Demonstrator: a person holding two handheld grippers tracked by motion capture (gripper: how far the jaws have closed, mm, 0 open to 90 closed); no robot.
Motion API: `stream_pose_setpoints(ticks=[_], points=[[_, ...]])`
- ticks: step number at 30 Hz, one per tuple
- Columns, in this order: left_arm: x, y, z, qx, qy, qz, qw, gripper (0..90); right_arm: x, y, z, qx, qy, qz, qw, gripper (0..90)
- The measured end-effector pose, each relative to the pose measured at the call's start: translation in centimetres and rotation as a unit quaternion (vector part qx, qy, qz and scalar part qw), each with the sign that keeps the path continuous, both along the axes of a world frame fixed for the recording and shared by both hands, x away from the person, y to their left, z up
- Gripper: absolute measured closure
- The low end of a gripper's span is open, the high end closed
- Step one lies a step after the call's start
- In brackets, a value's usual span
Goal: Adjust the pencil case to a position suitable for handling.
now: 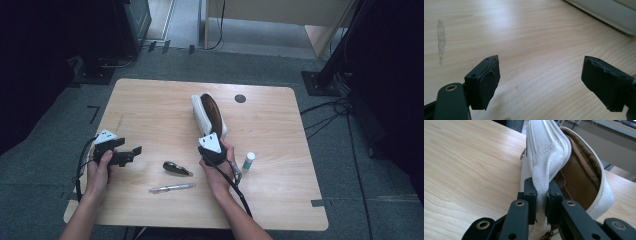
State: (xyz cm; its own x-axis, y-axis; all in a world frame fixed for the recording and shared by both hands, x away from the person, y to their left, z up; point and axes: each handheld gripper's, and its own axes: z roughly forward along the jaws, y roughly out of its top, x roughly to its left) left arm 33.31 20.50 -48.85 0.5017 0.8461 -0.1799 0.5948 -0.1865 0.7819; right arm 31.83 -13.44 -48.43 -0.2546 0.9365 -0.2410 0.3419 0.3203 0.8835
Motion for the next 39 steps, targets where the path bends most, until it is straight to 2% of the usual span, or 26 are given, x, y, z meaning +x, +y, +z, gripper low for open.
stream_pose_setpoints(ticks=[4, 7, 10, 12, 13, 14, 15, 16, 18, 19, 20, 22, 23, 24, 25, 27, 28, 30, 31, 32, 33, 34, 35, 36, 37, 39], points=[[-1.3, 0.1, -0.2, -0.001, 0.01, 0.001, 1.0, 15.4, -0.7, 0.0, -0.4, -0.005, 0.001, -0.01, 0.9999, 82.0], [-2.2, 0.1, -0.2, 0.0, 0.008, 0.003, 1.0, 14.8, -0.9, 0.0, -0.5, 0.004, 0.005, -0.009, 0.9999, 81.8], [-3.0, -0.1, -0.5, 0.002, 0.009, 0.007, 0.9999, 14.7, -1.0, -0.2, -0.4, 0.021, 0.01, 0.006, 0.9997, 79.6], [-3.6, -0.2, -0.9, -0.002, 0.011, 0.011, 0.9999, 14.7, -1.0, -0.4, -0.3, 0.031, 0.014, 0.014, 0.9993, 70.8], [-3.6, -0.2, -0.9, -0.002, 0.011, 0.011, 0.9999, 14.7, -1.0, -0.4, -0.3, 0.031, 0.014, 0.014, 0.9993, 70.8], [-3.8, -0.3, -1.1, -0.001, 0.012, 0.011, 0.9999, 14.7, -1.0, -0.5, -0.3, 0.033, 0.015, 0.018, 0.9992, 67.1], [-3.9, -0.3, -1.2, 0.001, 0.013, 0.011, 0.9999, 14.7, -1.1, -0.6, 0.0, 0.041, 0.013, 0.021, 0.9988, 59.0], [-4.1, -0.4, -1.3, 0.006, 0.013, 0.01, 0.9998, 14.7, -1.1, -0.6, 0.0, 0.041, 0.013, 0.021, 0.9988, 59.0], [-4.4, -0.6, -1.5, 0.012, 0.012, 0.012, 0.9998, 14.6, -1.3, -0.9, 0.3, 0.053, 0.012, 0.031, 0.9981, 53.0], [-4.7, -0.6, -1.6, 0.022, 0.01, 0.014, 0.9996, 14.6, -1.4, -1.1, 0.7, 0.066, 0.013, 0.043, 0.9968, 47.1], [-4.7, -0.6, -1.6, 0.022, 0.01, 0.014, 0.9996, 14.5, -1.5, -1.2, 0.9, 0.071, 0.016, 0.049, 0.9962, 45.7], [-5.1, -0.7, -1.9, 0.033, 0.009, 0.018, 0.9993, 14.5, -1.6, -1.3, 1.0, 0.071, 0.017, 0.05, 0.9961, 43.5], [-5.3, -0.6, -2.1, 0.042, 0.009, 0.02, 0.9989, 14.4, -1.9, -1.6, 1.4, 0.085, 0.021, 0.059, 0.9944, 39.9], [-5.3, -0.6, -2.1, 0.042, 0.009, 0.02, 0.9989, 14.4, -1.9, -1.6, 1.4, 0.085, 0.021, 0.059, 0.9944, 39.9], [-5.6, -0.5, -2.3, 0.047, 0.011, 0.022, 0.9986, 14.4, -2.2, -1.8, 1.8, 0.096, 0.024, 0.075, 0.9922, 36.7], [-5.8, -0.5, -2.4, 0.048, 0.01, 0.026, 0.9985, 14.4, -2.3, -1.9, 2.0, 0.098, 0.024, 0.08, 0.9917, 35.7], [-6.1, -0.4, -2.3, 0.054, 0.007, 0.028, 0.9981, 14.3, -2.6, -2.1, 2.4, 0.102, 0.025, 0.093, 0.9901, 32.9], [-6.2, -0.4, -2.3, 0.06, 0.005, 0.032, 0.9977, 14.3, -2.7, -2.1, 2.5, 0.104, 0.026, 0.095, 0.9896, 31.8], [-6.6, -0.4, -2.4, 0.074, 0.002, 0.038, 0.9966, 14.3, -3.0, -2.5, 3.0, 0.112, 0.029, 0.106, 0.9876, 28.5], [-6.6, -0.4, -2.4, 0.074, 0.002, 0.038, 0.9966, 14.2, -3.0, -2.5, 3.0, 0.112, 0.029, 0.106, 0.9876, 28.5], [-6.9, -0.3, -2.5, 0.083, 0.001, 0.045, 0.9955, 14.2, -3.4, -2.9, 3.6, 0.119, 0.031, 0.115, 0.9857, 26.7], [-6.9, -0.3, -2.5, 0.083, 0.001, 0.045, 0.9955, 14.2, -3.4, -2.9, 3.6, 0.119, 0.031, 0.115, 0.9857, 26.7], [-7.1, -0.3, -2.7, 0.095, 0.004, 0.051, 0.9941, 14.2, -3.7, -3.4, 4.1, 0.122, 0.031, 0.116, 0.9853, 23.9], [-7.1, -0.3, -2.7, 0.095, 0.004, 0.051, 0.9941, 14.1, -3.7, -3.4, 4.1, 0.122, 0.031, 0.116, 0.9853, 23.9], [-7.3, -0.3, -2.8, 0.103, 0.007, 0.056, 0.9931, 14.1, -3.9, -3.6, 4.3, 0.121, 0.032, 0.118, 0.985, 22.4], [-7.4, -0.4, -2.9, 0.117, 0.007, 0.06, 0.9914, 14.1, -4.6, -4.7, 5.3, 0.129, 0.036, 0.123, 0.9833, 21.7]])
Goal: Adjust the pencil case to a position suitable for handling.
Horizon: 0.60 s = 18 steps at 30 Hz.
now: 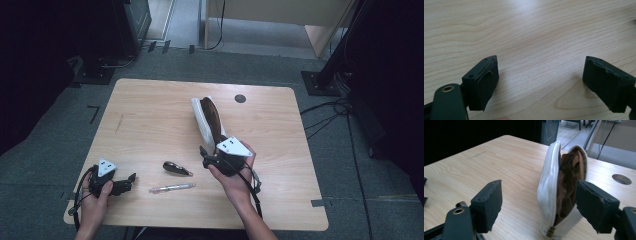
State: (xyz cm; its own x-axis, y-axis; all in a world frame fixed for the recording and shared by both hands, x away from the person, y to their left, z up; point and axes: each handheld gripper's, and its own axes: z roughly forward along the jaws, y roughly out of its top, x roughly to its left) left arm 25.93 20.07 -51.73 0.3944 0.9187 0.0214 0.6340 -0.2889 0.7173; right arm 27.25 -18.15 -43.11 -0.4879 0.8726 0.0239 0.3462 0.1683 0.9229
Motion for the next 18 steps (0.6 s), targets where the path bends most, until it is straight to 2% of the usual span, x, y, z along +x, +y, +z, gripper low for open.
stream_pose_setpoints(ticks=[2, 3, 5, 7, 9, 10, 13, 15, 16, 18], points=[[0.0, -0.1, 0.0, 0.002, 0.001, 0.0, 1.0, 13.8, -0.2, -0.3, 0.2, 0.0, -0.002, 0.001, 1.0, 21.2], [0.0, 0.0, 0.0, 0.006, 0.002, -0.002, 1.0, 13.7, -0.7, -1.1, 0.8, -0.008, -0.002, 0.005, 0.9999, 19.2], [0.2, 0.1, 0.0, 0.0, 0.008, -0.001, 1.0, 13.3, -1.3, -1.8, 1.2, -0.02, -0.017, -0.001, 0.9997, 19.6], [0.2, 0.1, 0.0, -0.003, 0.009, 0.002, 1.0, 12.5, -1.6, -2.2, 1.4, -0.025, -0.02, -0.003, 0.9995, 19.6], [0.2, 0.1, 0.0, -0.002, 0.01, 0.003, 0.9999, 12.2, -2.5, -3.7, 2.0, -0.026, -0.026, -0.01, 0.9993, 19.3], [0.2, 0.1, 0.0, -0.002, 0.01, 0.003, 0.9999, 12.1, -2.5, -3.7, 2.0, -0.026, -0.026, -0.01, 0.9993, 19.3], [0.2, 0.1, 0.0, -0.002, 0.01, 0.003, 0.9999, 12.1, -3.4, -6.0, 2.6, -0.017, -0.017, -0.017, 0.9996, 18.6], [0.2, 0.1, -0.1, -0.002, 0.01, 0.003, 0.9999, 12.1, -3.5, -6.4, 2.7, -0.019, -0.015, -0.019, 0.9995, 18.6], [0.2, 0.1, 0.0, -0.002, 0.01, 0.002, 0.9999, 12.1, -3.7, -7.4, 2.7, -0.021, -0.008, -0.026, 0.9994, 18.5], [0.2, 0.1, 0.0, -0.002, 0.01, 0.003, 0.9999, 12.1, -3.8, -8.0, 2.7, -0.018, -0.005, -0.03, 0.9994, 18.7]])
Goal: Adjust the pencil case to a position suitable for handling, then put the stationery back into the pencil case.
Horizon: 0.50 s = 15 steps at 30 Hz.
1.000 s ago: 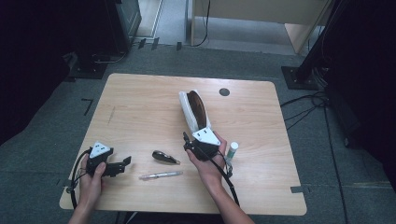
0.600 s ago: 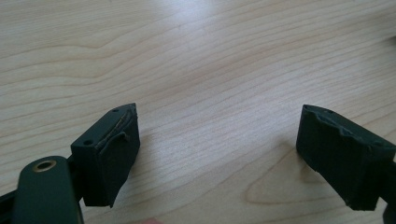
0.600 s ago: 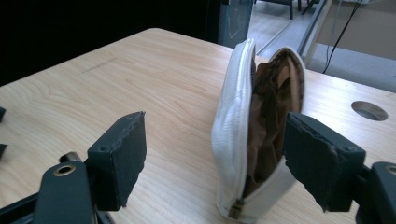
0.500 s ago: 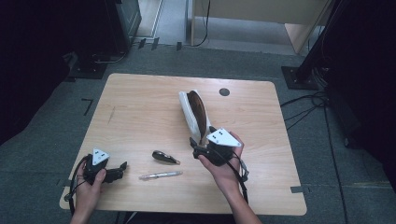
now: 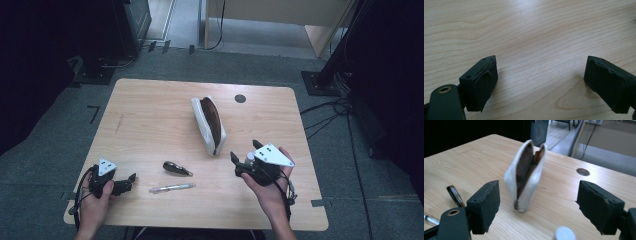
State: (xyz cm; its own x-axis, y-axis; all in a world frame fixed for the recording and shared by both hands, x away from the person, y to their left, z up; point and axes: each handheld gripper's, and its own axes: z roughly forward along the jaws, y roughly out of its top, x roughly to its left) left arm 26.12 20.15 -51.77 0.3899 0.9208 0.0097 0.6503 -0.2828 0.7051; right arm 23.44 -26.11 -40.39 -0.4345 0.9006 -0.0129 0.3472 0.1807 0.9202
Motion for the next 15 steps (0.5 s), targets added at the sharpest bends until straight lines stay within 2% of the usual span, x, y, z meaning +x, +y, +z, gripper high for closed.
stream_pose_setpoints(ticks=[1, 6, 11, 15], points=[[0.0, 0.0, 0.0, 0.0, 0.0, 0.0, 1.0, 12.0, -0.1, -0.9, -0.1, 0.008, 0.01, -0.004, 0.9999, 19.1], [0.0, 0.0, 0.0, 0.0, 0.0, 0.002, 1.0, 12.0, -0.1, -2.5, -0.8, 0.018, 0.027, -0.009, 0.9994, 24.1], [0.0, 0.0, 0.0, 0.0, 0.001, 0.004, 1.0, 11.7, 0.0, -3.1, -1.3, 0.019, 0.027, -0.01, 0.9994, 29.6], [0.0, 0.0, 0.0, 0.0, 0.001, 0.003, 1.0, 11.6, 0.0, -3.8, -1.7, 0.029, 0.028, -0.014, 0.9991, 34.5]])
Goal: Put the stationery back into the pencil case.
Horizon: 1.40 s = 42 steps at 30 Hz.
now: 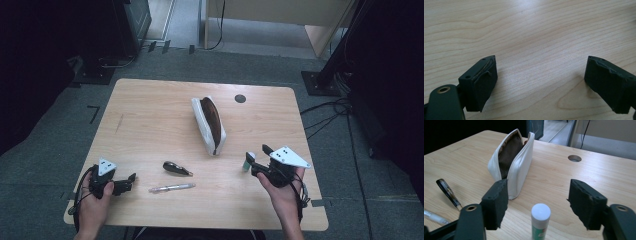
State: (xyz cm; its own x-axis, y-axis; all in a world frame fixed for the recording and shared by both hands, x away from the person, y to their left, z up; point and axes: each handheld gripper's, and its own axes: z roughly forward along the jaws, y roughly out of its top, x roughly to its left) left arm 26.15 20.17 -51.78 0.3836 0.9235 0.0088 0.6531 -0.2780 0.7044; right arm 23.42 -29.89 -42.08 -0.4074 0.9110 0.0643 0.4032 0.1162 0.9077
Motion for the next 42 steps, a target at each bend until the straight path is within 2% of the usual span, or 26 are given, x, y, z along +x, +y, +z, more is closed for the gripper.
stream_pose_setpoints(ticks=[7, 14, 22, 30, 34, 42], points=[[0.0, 0.0, 0.0, 0.001, 0.001, -0.001, 1.0, 10.8, 0.5, -0.6, -1.3, 0.012, 0.018, 0.003, 0.9998, 41.6], [0.0, 0.0, 0.0, 0.001, 0.001, -0.001, 1.0, 10.7, 0.9, -0.5, -2.2, 0.011, 0.029, 0.005, 0.9995, 47.7], [0.0, 0.0, 0.0, 0.001, 0.001, -0.001, 1.0, 10.7, 1.6, -0.3, -3.6, 0.006, 0.053, 0.003, 0.9985, 53.8], [0.0, 0.0, 0.0, 0.001, 0.001, -0.001, 1.0, 10.7, 1.9, -0.1, -4.4, -0.012, 0.06, 0.002, 0.9981, 58.5], [0.0, 0.0, 0.0, 0.001, 0.001, -0.001, 1.0, 10.7, 1.8, 0.0, -4.5, -0.021, 0.054, 0.003, 0.9983, 64.3], [0.0, 0.0, 0.0, 0.001, 0.001, -0.001, 1.0, 10.7, 1.6, -0.1, -4.5, -0.037, 0.047, 0.002, 0.9982, 65.7]])
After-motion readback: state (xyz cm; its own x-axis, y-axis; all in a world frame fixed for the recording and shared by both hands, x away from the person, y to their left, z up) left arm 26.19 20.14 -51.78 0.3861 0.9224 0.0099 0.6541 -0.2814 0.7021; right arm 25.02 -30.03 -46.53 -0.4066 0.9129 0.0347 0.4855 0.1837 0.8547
